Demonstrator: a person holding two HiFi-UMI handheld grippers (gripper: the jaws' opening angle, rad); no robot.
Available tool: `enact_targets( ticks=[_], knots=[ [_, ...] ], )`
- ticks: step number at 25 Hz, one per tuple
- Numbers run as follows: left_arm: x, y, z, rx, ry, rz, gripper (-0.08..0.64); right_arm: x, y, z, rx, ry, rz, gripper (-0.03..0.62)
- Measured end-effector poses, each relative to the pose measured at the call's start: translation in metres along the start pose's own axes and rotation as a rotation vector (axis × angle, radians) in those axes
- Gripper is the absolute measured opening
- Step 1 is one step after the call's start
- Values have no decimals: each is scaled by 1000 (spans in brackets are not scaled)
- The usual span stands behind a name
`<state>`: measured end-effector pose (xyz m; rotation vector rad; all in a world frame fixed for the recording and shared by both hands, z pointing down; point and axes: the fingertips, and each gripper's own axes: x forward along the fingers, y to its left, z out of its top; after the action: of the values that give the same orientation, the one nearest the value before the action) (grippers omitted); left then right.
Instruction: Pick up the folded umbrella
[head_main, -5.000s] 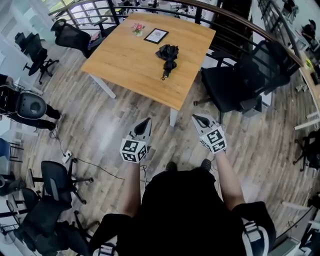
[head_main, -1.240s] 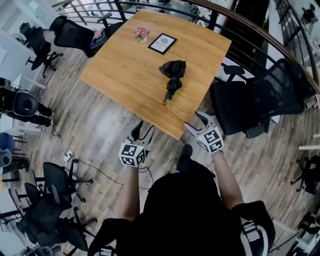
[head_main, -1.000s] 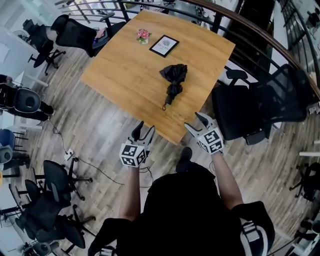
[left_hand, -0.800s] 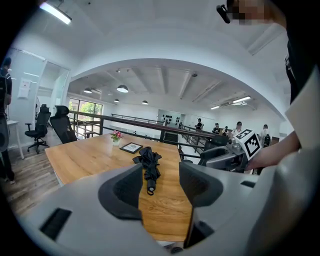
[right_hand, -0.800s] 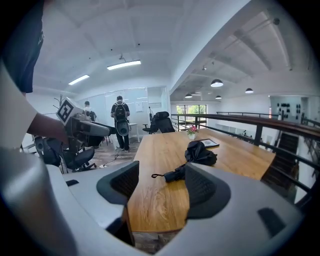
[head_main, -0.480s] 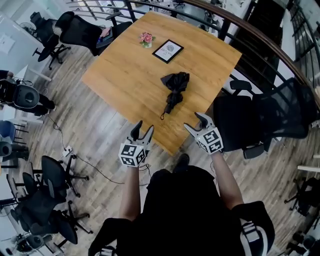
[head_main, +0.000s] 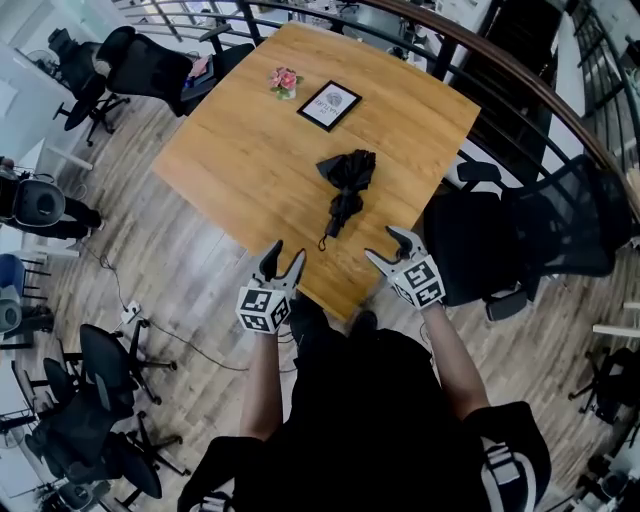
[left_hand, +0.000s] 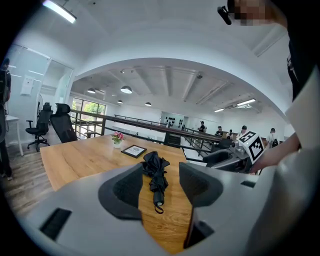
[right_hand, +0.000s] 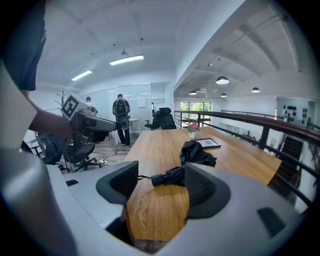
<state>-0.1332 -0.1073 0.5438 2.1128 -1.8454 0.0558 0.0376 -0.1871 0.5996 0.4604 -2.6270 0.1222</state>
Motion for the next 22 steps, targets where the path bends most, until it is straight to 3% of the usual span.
enact_targets(
  ticks=[13, 22],
  knots=[
    [62, 69, 32, 69, 70, -142, 238, 61, -44, 28, 163, -32, -144, 304],
    [89, 88, 32, 71, 120, -207, 238, 85, -54, 18, 229, 7, -179, 301]
  ],
)
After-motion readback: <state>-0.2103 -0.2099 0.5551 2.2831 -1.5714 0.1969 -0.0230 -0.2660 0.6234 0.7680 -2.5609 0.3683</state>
